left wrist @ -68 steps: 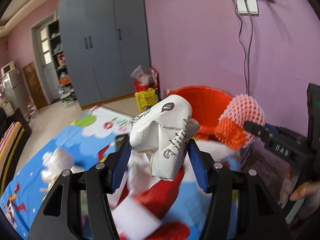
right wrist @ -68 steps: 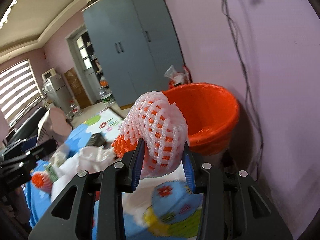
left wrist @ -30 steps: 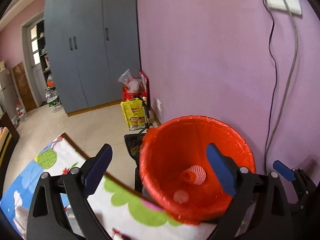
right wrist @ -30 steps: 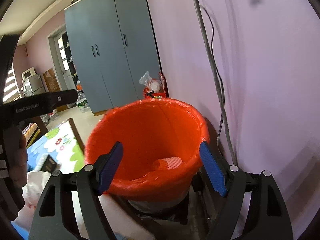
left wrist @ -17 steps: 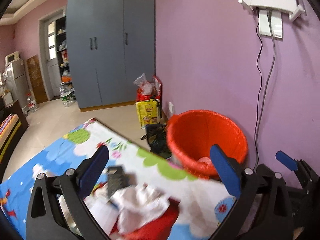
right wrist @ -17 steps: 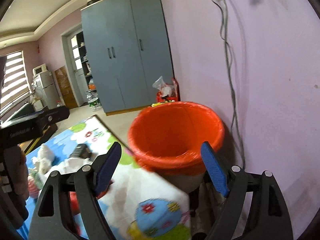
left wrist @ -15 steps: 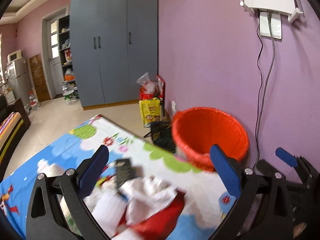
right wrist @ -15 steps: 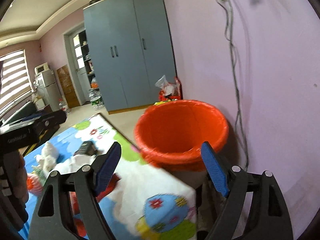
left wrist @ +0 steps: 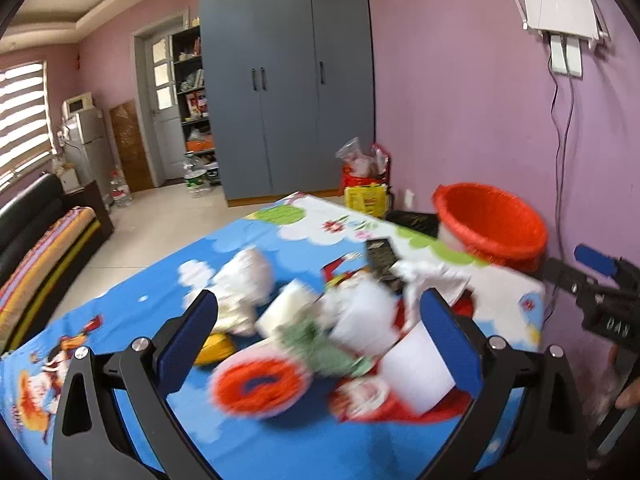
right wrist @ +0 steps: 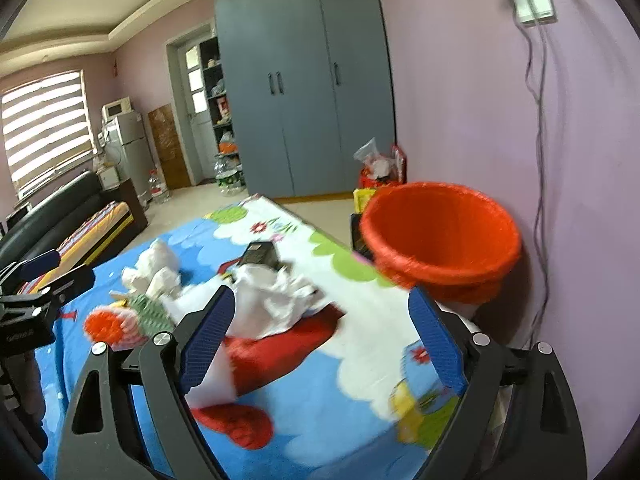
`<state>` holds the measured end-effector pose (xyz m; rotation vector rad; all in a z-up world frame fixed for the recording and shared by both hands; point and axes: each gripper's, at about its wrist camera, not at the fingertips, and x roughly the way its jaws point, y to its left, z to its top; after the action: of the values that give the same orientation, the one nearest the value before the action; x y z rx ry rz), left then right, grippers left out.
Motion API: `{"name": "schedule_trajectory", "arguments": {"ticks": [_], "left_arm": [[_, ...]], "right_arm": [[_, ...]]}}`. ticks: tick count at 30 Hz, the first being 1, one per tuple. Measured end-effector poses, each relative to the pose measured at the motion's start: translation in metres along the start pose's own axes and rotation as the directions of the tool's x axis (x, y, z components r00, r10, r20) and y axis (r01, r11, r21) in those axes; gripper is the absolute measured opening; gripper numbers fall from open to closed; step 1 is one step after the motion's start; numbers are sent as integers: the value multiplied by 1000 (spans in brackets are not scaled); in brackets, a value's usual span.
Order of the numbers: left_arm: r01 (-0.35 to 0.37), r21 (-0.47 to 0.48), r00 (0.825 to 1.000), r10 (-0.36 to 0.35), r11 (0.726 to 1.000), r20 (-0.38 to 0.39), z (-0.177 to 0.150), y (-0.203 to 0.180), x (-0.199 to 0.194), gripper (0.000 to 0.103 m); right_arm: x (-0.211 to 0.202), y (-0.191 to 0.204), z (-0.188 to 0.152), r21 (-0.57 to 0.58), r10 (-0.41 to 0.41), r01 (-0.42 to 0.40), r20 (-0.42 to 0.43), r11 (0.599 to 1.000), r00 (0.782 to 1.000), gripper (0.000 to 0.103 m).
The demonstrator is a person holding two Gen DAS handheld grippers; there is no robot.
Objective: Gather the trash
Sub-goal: 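Move both tools back over the trash on the bed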
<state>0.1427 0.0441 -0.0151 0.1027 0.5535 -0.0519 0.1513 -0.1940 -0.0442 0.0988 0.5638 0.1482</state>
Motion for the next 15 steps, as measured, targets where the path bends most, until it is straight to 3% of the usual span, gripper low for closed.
{"name": "schedule_trajectory", "arguments": {"ticks": [10, 15], "left_arm": [[-47, -16, 995, 45, 999, -92, -65, 45, -7, 98], [-58, -44, 991, 52, 997, -120, -78, 55, -3, 98]], "right_arm": [[14, 51, -28, -74, 51, -57, -84, 996, 995, 84], [24, 66, -40, -104, 77, -91, -128, 990, 989, 84]]}}
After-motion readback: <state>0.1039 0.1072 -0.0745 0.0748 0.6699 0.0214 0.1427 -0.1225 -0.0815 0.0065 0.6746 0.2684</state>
